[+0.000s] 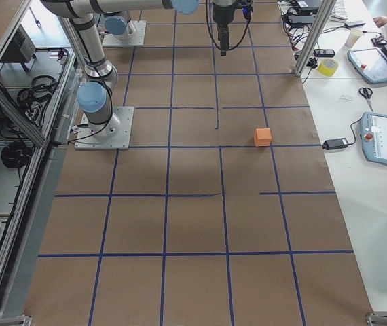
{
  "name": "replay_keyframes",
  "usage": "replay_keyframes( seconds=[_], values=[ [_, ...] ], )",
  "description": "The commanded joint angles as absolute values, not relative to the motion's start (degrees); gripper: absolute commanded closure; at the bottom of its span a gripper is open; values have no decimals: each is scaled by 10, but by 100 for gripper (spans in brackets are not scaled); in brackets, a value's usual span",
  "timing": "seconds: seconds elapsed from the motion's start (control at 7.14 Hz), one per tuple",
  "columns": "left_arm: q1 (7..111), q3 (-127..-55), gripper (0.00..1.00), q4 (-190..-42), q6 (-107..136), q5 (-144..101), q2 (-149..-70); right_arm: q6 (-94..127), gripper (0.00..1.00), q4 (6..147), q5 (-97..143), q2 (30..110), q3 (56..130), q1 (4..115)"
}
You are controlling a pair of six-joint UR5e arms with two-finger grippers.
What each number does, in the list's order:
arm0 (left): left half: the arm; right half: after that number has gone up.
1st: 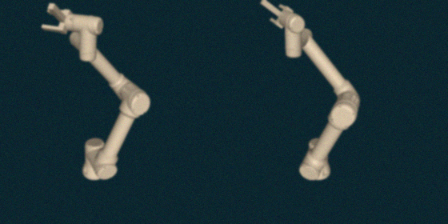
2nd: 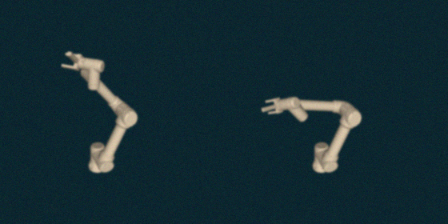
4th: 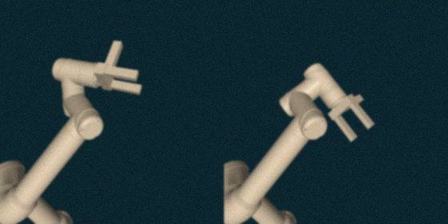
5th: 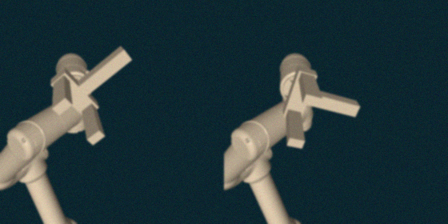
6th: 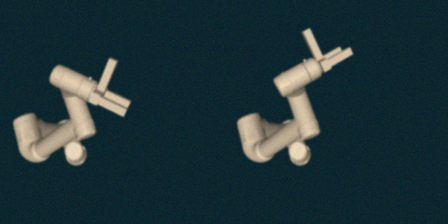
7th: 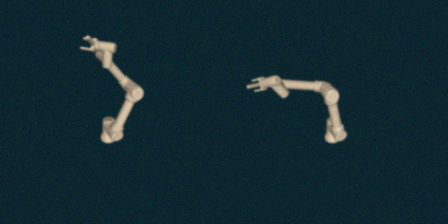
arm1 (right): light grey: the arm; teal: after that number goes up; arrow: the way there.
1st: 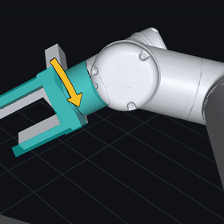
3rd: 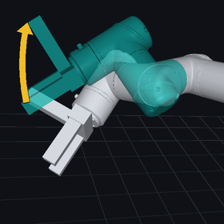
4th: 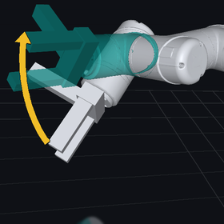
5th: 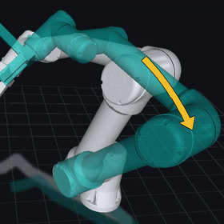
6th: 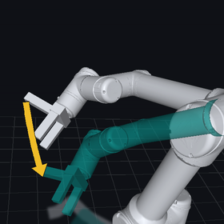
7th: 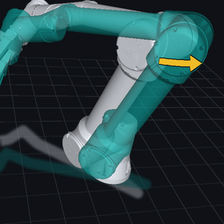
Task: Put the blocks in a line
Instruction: 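Move the right gripper toward the orange cube, then lower the right gripper onto the orange cube and close on it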
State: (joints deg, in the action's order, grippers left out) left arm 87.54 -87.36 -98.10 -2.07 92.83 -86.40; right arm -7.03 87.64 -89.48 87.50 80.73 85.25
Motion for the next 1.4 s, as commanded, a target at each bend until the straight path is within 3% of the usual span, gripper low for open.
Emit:
replay_keyframes(
  seconds=[0.0,0.42,0.98,1.26],
  values=[
    [875,-874,0,-982,-20,929,-864,-74,0,896,-895,868,807,850],
    [872,-874,0,-980,-20,929,-863,-98,3,934,-890,783,807,760],
    [872,-874,0,-980,-20,929,-862,-137,0,1143,-898,569,789,701],
    [872,-874,0,-980,-20,929,-862,-134,0,1144,-895,545,755,721]
  ],
)
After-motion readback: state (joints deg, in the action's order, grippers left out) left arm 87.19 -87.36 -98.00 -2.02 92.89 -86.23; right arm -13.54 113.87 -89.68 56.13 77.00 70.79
